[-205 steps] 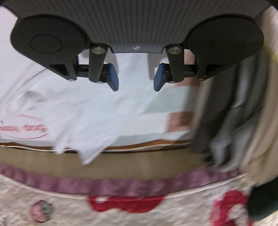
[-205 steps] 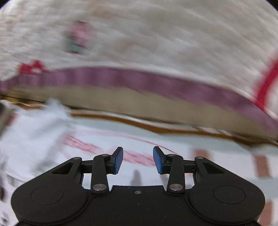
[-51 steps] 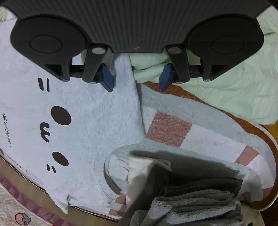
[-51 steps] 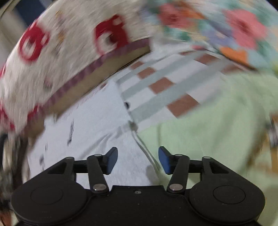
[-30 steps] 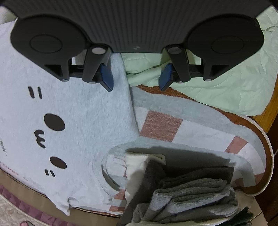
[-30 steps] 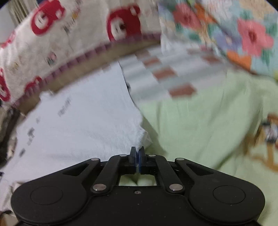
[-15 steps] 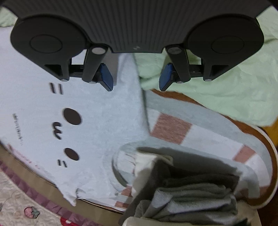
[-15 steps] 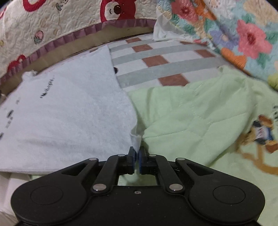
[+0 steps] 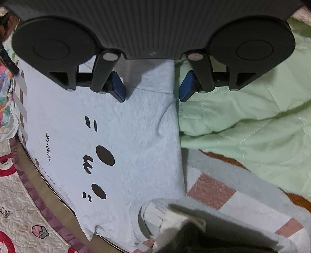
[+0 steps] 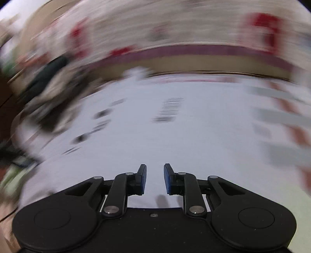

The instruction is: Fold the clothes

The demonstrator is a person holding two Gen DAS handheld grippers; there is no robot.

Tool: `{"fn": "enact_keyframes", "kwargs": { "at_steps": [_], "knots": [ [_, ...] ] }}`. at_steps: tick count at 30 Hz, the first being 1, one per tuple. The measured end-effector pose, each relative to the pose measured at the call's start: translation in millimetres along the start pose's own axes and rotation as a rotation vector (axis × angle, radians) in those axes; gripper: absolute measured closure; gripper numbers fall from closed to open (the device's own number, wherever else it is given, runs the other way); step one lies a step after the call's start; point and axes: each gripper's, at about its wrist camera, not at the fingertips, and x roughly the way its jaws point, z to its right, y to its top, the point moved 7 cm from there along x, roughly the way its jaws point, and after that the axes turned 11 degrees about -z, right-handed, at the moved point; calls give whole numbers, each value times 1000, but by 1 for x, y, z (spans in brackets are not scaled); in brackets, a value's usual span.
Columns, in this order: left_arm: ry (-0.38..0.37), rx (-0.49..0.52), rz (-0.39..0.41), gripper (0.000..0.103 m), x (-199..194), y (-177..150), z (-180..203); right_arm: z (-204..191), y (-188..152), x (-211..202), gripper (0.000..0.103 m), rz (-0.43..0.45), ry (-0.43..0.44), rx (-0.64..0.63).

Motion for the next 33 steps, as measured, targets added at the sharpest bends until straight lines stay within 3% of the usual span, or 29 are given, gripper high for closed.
{"fn": "enact_keyframes", "kwargs": {
  "at_steps": [2,3,5,7,9,10,13,16,22,23,25,26,28,30,33],
  "knots": [
    [29,13,8,33,1,-3,0,-43,20,32,78,-75,114,-179],
    [46,24,12,33,2,-5,0,-63,25,46,79,-119,170,-270],
    [3,36,26,37,-1,-4,2,-102,27,70,78,-188,251,-442],
    [-39,48,40,81,-4,-3,4,-133,20,86,78,-242,303,-587],
    [-61,72,68,89,-9,-2,9,-158,8,98,73,-283,295,-745],
    [-63,89,88,92,-13,-1,12,-169,1,102,64,-296,274,-834],
    [-69,140,147,91,-23,2,21,-192,-26,104,51,-287,184,-1116],
    [-77,189,203,91,-32,4,30,-202,-42,104,47,-256,151,-1238],
    [-140,124,185,96,-28,10,22,-210,-48,116,52,-77,18,-1291],
    [-148,113,197,96,-30,12,20,-210,-46,115,58,-55,23,-1276],
    [-169,85,212,99,-32,21,18,-205,-37,109,88,-29,36,-1233],
    [-175,72,218,100,-33,25,18,-203,-32,106,92,-17,46,-1207],
    [-99,87,201,100,-33,29,27,-196,-18,99,94,-4,87,-1116],
    [46,206,224,100,-32,27,43,-187,2,100,94,-28,154,-974],
    [48,243,229,97,-28,25,48,-166,31,102,94,-67,247,-713]
  ]
}}
